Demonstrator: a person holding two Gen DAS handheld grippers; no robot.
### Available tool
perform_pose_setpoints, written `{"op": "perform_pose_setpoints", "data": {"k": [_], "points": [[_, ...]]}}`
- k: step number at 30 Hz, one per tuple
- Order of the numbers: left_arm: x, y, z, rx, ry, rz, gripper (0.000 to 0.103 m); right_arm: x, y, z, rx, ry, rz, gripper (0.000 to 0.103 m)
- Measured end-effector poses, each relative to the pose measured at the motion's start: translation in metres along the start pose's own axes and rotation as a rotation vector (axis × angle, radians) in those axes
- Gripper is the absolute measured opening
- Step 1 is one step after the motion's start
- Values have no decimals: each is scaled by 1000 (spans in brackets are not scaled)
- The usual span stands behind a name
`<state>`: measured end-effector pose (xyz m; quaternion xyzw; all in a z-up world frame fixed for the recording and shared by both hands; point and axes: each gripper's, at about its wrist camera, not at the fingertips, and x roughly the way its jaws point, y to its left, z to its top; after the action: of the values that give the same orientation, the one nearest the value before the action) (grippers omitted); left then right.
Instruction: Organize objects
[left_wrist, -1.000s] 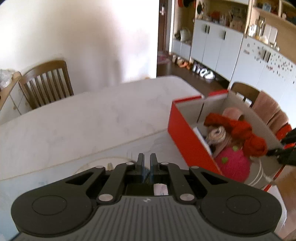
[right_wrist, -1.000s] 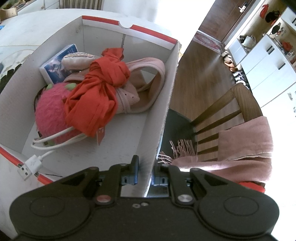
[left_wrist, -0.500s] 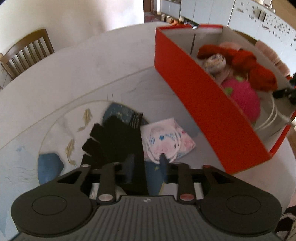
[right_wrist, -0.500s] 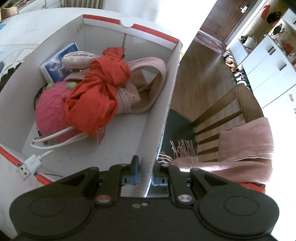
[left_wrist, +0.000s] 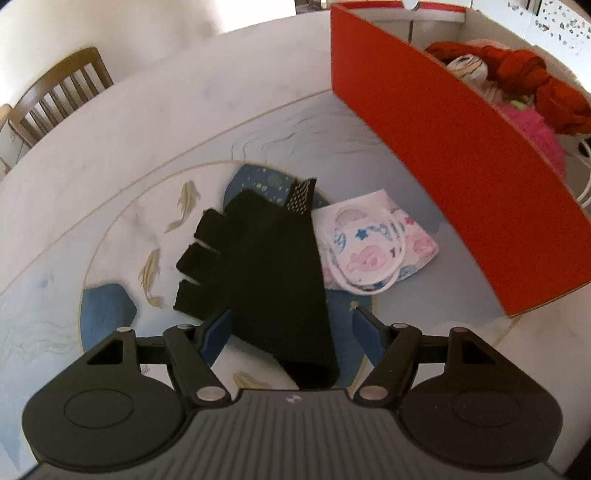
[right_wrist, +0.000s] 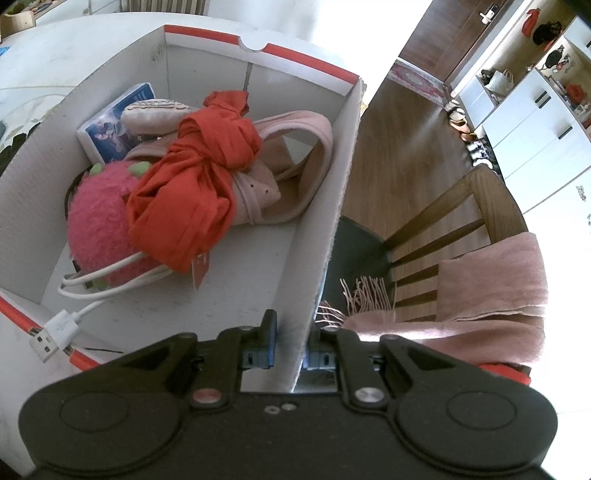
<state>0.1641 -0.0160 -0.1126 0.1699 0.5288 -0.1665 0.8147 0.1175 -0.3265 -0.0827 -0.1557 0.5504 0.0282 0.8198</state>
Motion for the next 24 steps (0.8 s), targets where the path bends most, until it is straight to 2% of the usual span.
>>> {"op": "perform_pose_setpoints", "data": {"k": [4,6,10,12,16,18,24], "points": [[4,2,-1,-10,6,8,69,0,0,0,0,0,0,12],[5,3,-1,-16,9,12,59,0,0,0,0,0,0,12],[3,3,-2,-29,2,8,47,0,0,0,0,0,0,12],[2,3,-2,-31,-2,6,33,0,0,0,0,0,0,12],[-1,4,-1,-39,-14,3,16,0,0,0,0,0,-1,12],[-5,4,-1,-45,-28,-1,12,0,-1,0,2,-1,-1,12],[-28,15,2,-108,-95,-32,11,0,-2,0,2,-1,-2,12]]}}
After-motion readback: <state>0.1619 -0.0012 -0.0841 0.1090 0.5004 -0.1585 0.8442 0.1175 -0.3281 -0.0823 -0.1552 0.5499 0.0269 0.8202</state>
